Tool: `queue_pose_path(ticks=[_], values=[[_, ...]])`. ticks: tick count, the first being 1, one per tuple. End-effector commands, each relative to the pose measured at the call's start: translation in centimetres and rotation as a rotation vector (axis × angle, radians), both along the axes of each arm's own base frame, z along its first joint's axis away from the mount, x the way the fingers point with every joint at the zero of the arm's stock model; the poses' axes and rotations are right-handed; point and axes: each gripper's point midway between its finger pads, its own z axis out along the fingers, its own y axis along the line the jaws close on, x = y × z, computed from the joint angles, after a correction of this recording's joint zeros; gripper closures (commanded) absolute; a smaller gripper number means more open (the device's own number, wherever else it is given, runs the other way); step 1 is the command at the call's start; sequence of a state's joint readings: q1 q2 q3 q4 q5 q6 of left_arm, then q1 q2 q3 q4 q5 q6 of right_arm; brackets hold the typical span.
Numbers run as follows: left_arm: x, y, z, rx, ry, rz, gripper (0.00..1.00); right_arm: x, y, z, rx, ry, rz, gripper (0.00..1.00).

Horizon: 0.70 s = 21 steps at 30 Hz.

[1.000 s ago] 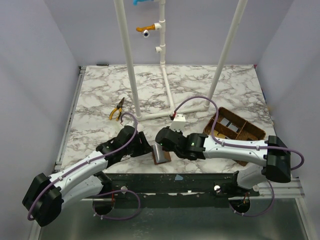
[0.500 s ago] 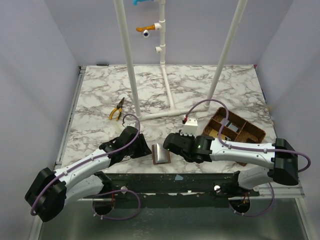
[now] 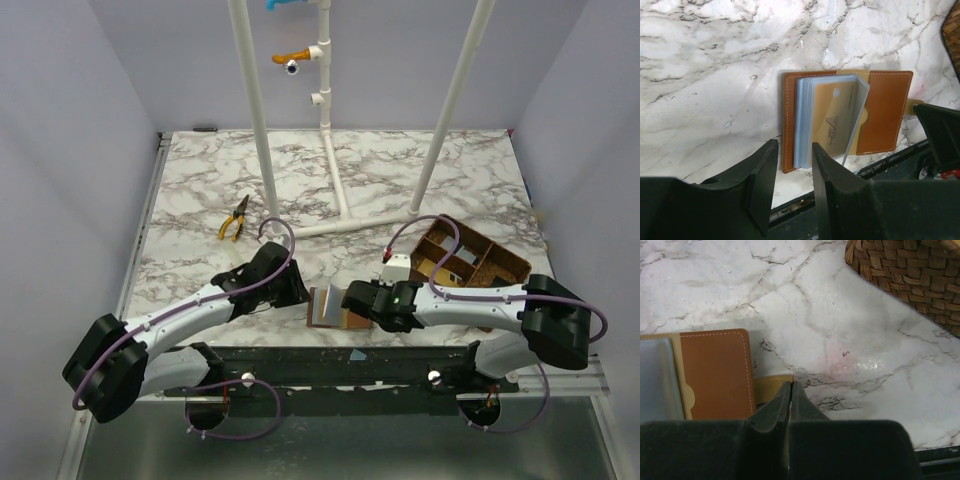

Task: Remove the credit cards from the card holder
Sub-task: Open the card holder at the center of the board.

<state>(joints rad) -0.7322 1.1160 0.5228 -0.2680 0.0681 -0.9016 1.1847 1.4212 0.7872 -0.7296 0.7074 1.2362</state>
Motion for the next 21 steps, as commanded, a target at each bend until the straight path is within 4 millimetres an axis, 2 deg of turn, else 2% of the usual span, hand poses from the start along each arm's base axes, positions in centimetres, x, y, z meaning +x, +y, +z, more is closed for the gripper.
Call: queue_pose_path(ticks=[1, 10, 15, 19, 20, 21], values=[[0.4, -1.7, 0.9, -0.025, -0.019, -0.055, 0.66, 1.1, 0.9, -1.7, 0.063, 0.016, -0.011, 0.99], [0.3, -4.1, 0.6, -0.027, 0.009, -0.103, 0.69, 2.9, 3.5, -2.5, 0.128, 0.024, 0.046, 0.99], [0.3, -5.7, 0.9, -0.03, 0.025, -0.132, 0.71, 2.8, 3.7, -2.1, 0.147, 0.029, 0.039, 0.99], [0.3, -6.9, 1.2, -0.031, 0.046, -0.146, 0.72, 2.6, 3.6, -0.9, 0.173, 0.022, 0.037, 0.99], [0.3, -7.1, 1.0, -0.027, 0.06, -0.147, 0.73, 2.6, 3.6, -0.5, 0.181, 0.017, 0.041, 0.97], [0.3, -7.4, 0.9, -0.028, 0.071, -0.145, 0.74, 2.7, 3.6, 0.2, 0.197, 0.005, 0.04, 0.87]])
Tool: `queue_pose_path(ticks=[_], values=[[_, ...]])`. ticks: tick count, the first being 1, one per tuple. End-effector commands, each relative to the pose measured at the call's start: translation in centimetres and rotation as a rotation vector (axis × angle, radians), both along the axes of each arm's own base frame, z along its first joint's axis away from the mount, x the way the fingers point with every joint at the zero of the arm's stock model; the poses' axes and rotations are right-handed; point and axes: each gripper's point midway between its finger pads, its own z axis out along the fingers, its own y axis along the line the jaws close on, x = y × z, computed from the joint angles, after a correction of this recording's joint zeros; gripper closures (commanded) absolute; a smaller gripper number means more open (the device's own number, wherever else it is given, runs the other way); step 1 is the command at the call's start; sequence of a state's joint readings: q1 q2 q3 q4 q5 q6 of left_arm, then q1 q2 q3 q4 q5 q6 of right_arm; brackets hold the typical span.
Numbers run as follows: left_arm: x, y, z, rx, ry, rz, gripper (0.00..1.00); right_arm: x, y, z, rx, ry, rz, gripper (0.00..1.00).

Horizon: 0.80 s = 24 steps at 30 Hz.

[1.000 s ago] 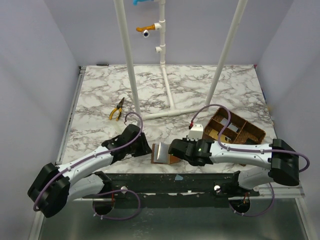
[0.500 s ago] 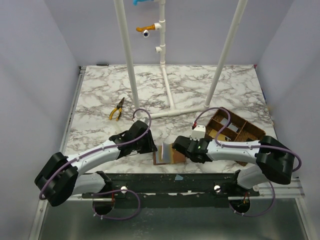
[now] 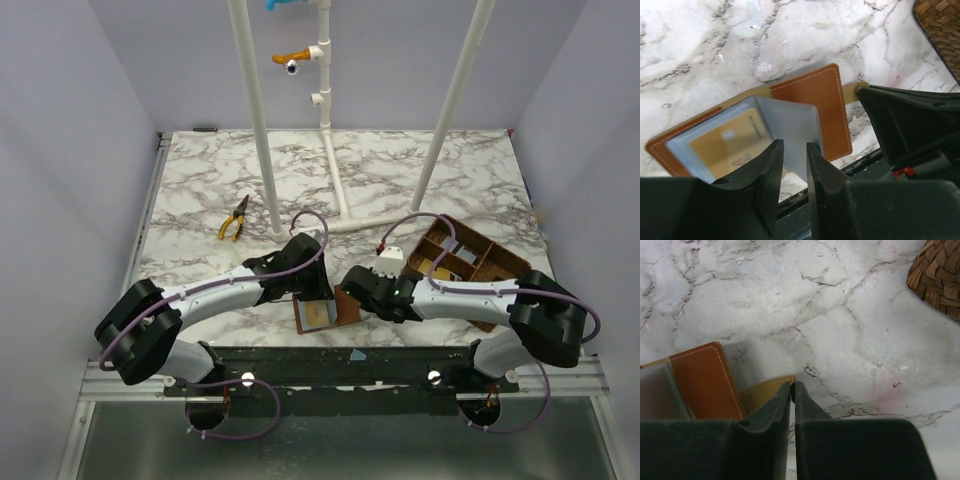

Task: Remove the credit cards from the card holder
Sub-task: Open the card holder at the center of the board.

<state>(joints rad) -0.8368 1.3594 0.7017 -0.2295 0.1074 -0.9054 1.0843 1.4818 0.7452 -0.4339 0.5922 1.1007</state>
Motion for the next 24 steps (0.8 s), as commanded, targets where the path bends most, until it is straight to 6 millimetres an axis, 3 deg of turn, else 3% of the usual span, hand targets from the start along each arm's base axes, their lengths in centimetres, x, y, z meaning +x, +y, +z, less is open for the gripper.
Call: queue_pose_path(ticks=[1, 3, 4, 7, 10, 13, 17, 24], values=[[0.0, -1.7, 0.3, -0.018, 0.043, -0.014, 0.74, 0.2, 0.6, 2.8, 0.079, -0.028, -0.001, 0.76], [0.2, -2.0, -0.2, -0.014, 0.064, -0.006, 0.74, 0.4, 0.8, 4.5, 0.116, -0.053, -0.001, 0.53], [0.3, -2.2, -0.5, -0.009, 0.07, -0.004, 0.74, 0.5, 0.8, 5.5, 0.137, -0.067, -0.002, 0.47], [0.7, -3.0, -1.1, 0.001, 0.093, -0.009, 0.74, 0.7, 0.6, 8.3, 0.189, -0.113, -0.008, 0.37], [0.9, -3.9, -1.7, -0.013, 0.12, -0.007, 0.75, 0.8, -0.1, 10.7, 0.215, -0.159, -0.005, 0.39], [1.1, -4.4, -2.3, -0.024, 0.133, 0.004, 0.76, 0.5, -0.1, 11.8, 0.227, -0.166, 0.03, 0.39], [1.4, -4.2, -2.3, -0.011, 0.12, 0.021, 0.76, -0.1, 1.2, 11.4, 0.259, -0.134, 0.094, 0.39], [1.4, -2.9, 0.1, -0.001, 0.053, 0.018, 0.75, -0.2, 4.2, 11.4, 0.359, -0.115, 0.161, 0.4]])
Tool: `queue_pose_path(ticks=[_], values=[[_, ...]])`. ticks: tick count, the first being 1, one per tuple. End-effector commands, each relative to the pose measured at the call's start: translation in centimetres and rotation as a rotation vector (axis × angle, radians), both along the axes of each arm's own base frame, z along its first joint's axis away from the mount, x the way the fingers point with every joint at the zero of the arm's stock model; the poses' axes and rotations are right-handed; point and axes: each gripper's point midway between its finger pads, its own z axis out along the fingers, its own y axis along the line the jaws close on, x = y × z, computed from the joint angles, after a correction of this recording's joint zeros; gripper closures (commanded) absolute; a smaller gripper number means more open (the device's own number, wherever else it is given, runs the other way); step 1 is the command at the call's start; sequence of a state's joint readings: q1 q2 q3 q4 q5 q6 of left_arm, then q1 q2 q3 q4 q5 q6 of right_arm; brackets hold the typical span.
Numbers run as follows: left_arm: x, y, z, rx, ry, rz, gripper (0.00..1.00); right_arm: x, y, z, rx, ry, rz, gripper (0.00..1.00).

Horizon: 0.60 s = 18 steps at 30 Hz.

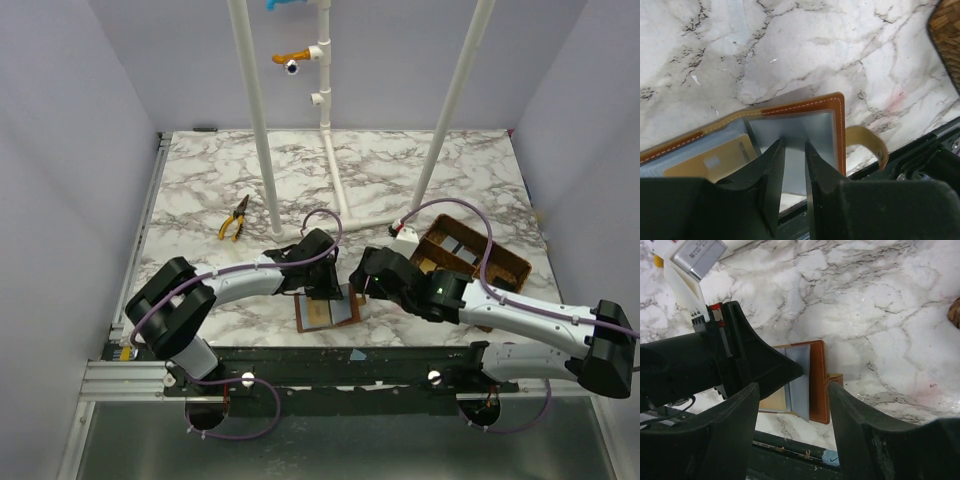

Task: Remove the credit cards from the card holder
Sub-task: Open the card holder at the center of the board.

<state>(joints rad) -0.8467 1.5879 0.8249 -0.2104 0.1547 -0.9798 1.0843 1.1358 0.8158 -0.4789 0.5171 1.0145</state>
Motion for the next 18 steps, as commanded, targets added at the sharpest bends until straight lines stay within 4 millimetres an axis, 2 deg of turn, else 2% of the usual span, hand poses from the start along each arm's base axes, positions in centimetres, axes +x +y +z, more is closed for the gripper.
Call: queue_pose_path(ticks=[1, 7, 18], values=[[0.3, 0.4, 2.7, -0.012, -0.075, -0.007, 0.75, -0.2, 2.3, -0.2, 0.074, 0.017, 0.078, 0.4], [0.2, 1.7, 3.4, 0.014, -0.106, -0.004, 0.75, -0.3, 4.2, -0.7, 0.184, 0.06, 0.128, 0.48], [-0.3, 5.0, 2.5, 0.054, -0.116, 0.041, 0.75, -0.9, 7.6, -1.3, 0.252, 0.125, 0.226, 0.57]])
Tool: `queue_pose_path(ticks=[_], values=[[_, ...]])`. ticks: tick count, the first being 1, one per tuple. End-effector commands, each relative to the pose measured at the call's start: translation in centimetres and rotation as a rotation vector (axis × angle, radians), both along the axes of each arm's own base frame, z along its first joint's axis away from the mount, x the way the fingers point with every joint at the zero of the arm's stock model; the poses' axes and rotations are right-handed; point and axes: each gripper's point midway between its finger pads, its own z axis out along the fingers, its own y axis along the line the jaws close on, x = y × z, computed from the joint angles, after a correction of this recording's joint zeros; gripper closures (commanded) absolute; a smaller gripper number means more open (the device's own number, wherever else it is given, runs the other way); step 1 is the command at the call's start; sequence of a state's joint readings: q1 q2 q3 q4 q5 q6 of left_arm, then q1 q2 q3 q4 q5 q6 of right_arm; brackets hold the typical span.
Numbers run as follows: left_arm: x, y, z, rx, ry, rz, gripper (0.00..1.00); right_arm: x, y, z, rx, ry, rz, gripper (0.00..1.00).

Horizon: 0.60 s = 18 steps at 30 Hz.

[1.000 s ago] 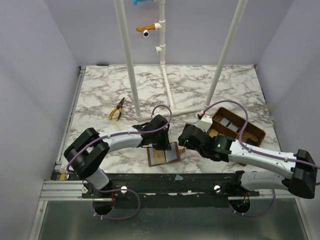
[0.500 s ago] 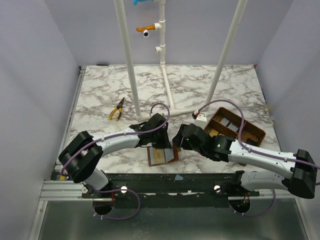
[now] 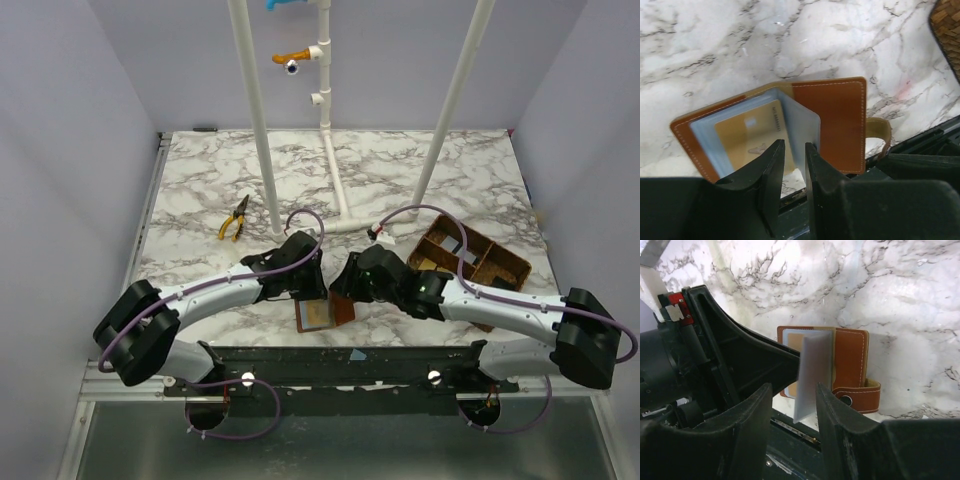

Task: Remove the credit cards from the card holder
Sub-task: Open the card holder at the center of the board.

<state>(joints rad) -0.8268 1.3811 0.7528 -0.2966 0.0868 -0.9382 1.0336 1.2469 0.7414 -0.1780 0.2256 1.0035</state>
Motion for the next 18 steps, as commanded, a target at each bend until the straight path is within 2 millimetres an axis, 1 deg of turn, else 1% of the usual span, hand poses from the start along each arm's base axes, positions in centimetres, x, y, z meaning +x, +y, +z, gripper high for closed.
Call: queue_pose_path(ticks=[1, 3, 6, 7, 11, 13, 16, 18], values=[[0.0, 1.7, -0.3, 0.038, -0.024, 0.012, 0.75, -0.2, 2.2, 1.1, 0.066, 0.011, 0.058, 0.57], [-0.1, 1.4, -0.2, 0.02, -0.026, -0.007, 0.74, 0.0, 2.5, 1.4, 0.067, 0.007, 0.063, 0.58], [-0.2, 0.3, 0.0, -0.019, -0.019, -0.037, 0.76, 0.1, 2.7, 1.8, 0.068, -0.003, 0.071, 0.59], [-0.2, -0.2, 0.0, -0.034, -0.016, -0.047, 0.77, 0.2, 2.6, 2.1, 0.069, -0.005, 0.063, 0.61], [-0.1, -1.9, 0.5, -0.073, -0.002, -0.087, 0.78, 0.3, 2.0, 3.1, 0.081, -0.032, 0.048, 0.61], [-0.2, -2.6, 0.5, -0.085, 0.008, -0.104, 0.78, 0.1, 1.9, 3.2, 0.087, -0.03, 0.052, 0.61], [-0.2, -3.5, 0.0, -0.098, 0.034, -0.124, 0.79, -0.6, 1.9, 2.4, 0.104, -0.001, 0.063, 0.68], [-0.3, -4.0, -0.2, -0.108, 0.049, -0.131, 0.8, -1.1, 2.2, 2.0, 0.139, 0.022, 0.077, 0.75]])
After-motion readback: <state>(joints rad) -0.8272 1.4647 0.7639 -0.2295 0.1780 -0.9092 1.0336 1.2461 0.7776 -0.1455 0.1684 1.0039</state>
